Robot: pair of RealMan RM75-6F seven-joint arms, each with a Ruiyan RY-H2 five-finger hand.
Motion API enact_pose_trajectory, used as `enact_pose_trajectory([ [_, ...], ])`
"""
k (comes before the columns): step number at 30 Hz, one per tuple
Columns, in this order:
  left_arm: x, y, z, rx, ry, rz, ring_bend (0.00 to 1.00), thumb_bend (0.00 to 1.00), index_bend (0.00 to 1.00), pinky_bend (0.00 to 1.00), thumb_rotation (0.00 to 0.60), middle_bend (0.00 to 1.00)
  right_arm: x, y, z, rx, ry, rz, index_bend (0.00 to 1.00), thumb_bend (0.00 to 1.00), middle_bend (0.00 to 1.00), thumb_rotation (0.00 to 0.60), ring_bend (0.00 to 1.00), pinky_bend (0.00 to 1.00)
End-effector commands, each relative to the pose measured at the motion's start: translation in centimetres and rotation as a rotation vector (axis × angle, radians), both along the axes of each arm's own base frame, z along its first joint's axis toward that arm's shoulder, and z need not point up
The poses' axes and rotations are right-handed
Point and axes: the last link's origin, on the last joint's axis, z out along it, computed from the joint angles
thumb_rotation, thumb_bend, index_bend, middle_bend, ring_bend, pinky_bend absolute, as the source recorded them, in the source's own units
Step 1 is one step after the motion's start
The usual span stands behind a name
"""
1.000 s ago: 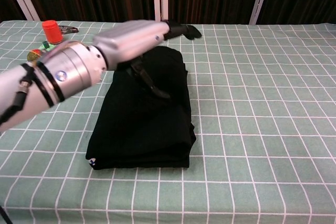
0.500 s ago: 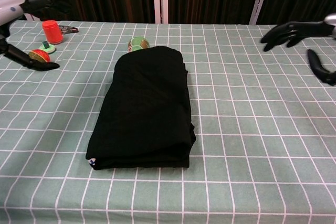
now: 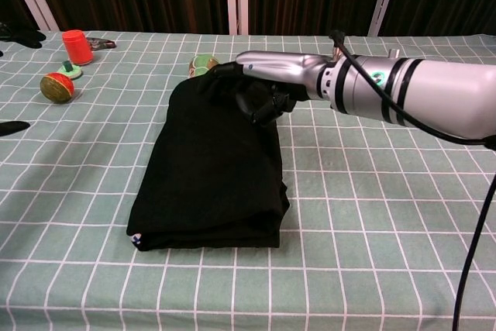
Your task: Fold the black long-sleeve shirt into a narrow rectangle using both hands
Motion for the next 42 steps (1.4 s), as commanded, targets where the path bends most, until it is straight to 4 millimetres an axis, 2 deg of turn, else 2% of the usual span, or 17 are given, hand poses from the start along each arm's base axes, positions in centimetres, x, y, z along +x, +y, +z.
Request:
enact_pose_trajectory([
  [1, -0.1, -0.1, -0.2, -0.004, -0.003, 0.003, 0.04, 0.19, 0.11, 0.15, 0.600, 0.12, -0.1, -1.3, -2.9, 0.016, 0.069, -0.057, 0.18, 0.83, 0.20, 0.600, 0.10, 0.15],
  [5, -0.2, -0.1, -0.4, -0.008, 0.001, 0.004, 0.04, 0.19, 0.11, 0.15, 0.600, 0.12, -0.8, -1.7, -3.8, 0.024, 0.117, -0.079, 0.17, 0.83, 0.20, 0.600, 0.10, 0.15],
  [8, -0.3, -0.1, -0.3, -0.001, 0.003, 0.006, 0.04, 0.19, 0.11, 0.15, 0.600, 0.12, -0.4, -1.2, -2.7, -0.001, 0.068, -0.064, 0.16, 0.82, 0.20, 0.600, 0.10, 0.15],
  [11, -0.3, -0.1, -0.1, 0.012, -0.006, 0.010, 0.04, 0.19, 0.11, 0.15, 0.600, 0.12, -0.2, 0.3, -0.3, -0.026, -0.001, -0.007, 0.16, 0.82, 0.20, 0.600, 0.10, 0.15],
  [15, -0.6, -0.2, 0.1, 0.022, -0.022, 0.024, 0.04, 0.19, 0.11, 0.15, 0.600, 0.12, -1.3, 3.7, 3.0, -0.026, -0.039, 0.080, 0.16, 0.79, 0.20, 0.600, 0.10, 0.15],
  [18, -0.6, -0.2, 0.1, 0.021, -0.028, 0.029, 0.04, 0.19, 0.11, 0.15, 0.600, 0.12, -2.4, 6.2, 4.0, 0.014, -0.028, 0.113, 0.16, 0.79, 0.21, 0.600, 0.10, 0.15],
  [21, -0.6, -0.2, 0.1, 0.017, -0.033, 0.031, 0.04, 0.19, 0.11, 0.15, 0.600, 0.12, -3.5, 8.4, 4.0, 0.060, -0.003, 0.140, 0.16, 0.78, 0.21, 0.600, 0.10, 0.15],
  [30, -0.3, -0.4, -0.3, 0.005, -0.033, 0.025, 0.04, 0.19, 0.11, 0.15, 0.600, 0.12, -6.3, 12.8, 3.0, 0.152, 0.079, 0.179, 0.16, 0.78, 0.21, 0.600, 0.10, 0.15],
  [34, -0.4, -0.3, -0.6, -0.009, -0.032, 0.035, 0.04, 0.19, 0.11, 0.15, 0.600, 0.12, -7.3, 13.3, 2.1, 0.189, 0.113, 0.151, 0.15, 0.78, 0.21, 0.600, 0.10, 0.15],
  [38, -0.4, -0.3, -0.7, -0.005, -0.035, 0.038, 0.04, 0.19, 0.11, 0.15, 0.600, 0.11, -7.5, 13.7, 1.3, 0.209, 0.105, 0.145, 0.14, 0.78, 0.20, 0.600, 0.10, 0.15],
  [40, -0.5, -0.3, -0.5, 0.002, -0.030, 0.040, 0.04, 0.19, 0.11, 0.15, 0.600, 0.11, -7.3, 13.9, 1.8, 0.186, 0.073, 0.160, 0.14, 0.78, 0.21, 0.600, 0.10, 0.15],
  [42, -0.9, -0.3, 0.0, 0.021, -0.019, 0.045, 0.04, 0.19, 0.11, 0.15, 0.600, 0.11, -7.3, 13.7, 3.4, 0.122, 0.021, 0.167, 0.14, 0.78, 0.21, 0.600, 0.10, 0.15],
])
